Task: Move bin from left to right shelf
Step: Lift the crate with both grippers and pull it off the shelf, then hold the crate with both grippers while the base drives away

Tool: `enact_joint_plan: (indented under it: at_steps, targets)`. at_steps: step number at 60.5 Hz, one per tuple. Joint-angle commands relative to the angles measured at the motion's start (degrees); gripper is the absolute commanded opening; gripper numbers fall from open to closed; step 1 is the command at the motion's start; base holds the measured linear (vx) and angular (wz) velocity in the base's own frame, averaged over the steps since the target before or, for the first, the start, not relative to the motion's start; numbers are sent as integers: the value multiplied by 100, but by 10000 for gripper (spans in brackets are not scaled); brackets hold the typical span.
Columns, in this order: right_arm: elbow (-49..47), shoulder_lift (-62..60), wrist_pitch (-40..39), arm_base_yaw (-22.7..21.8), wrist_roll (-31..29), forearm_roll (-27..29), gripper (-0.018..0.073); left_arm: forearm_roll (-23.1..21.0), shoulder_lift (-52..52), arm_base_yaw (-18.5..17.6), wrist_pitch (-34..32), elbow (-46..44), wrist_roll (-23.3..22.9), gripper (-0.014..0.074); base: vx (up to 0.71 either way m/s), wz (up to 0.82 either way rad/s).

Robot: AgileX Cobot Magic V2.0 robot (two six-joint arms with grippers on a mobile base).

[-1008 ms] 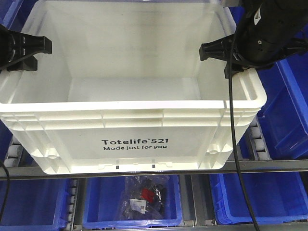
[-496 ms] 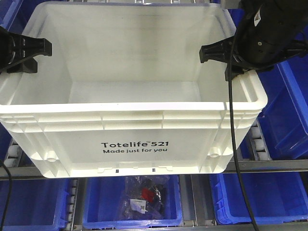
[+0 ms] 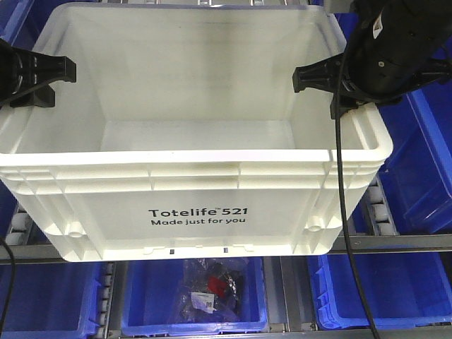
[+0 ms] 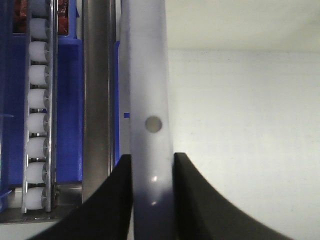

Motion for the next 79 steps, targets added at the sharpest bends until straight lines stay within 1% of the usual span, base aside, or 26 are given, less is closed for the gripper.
enact_joint_plan:
  at_steps: [1,42,79]
  targets:
    - [-221,-286,-330,-5,45,-331,-8,-126,-259,-44,-577,-237,101,92,0,0]
    - [-221,-286,-330,-5,45,-331,-8,-126,-259,-44,-577,-237,101,92,-2,-2]
    - [-221,-286,-330,-5,45,-331,-8,-126,-259,-44,-577,-237,101,92,-16,-6]
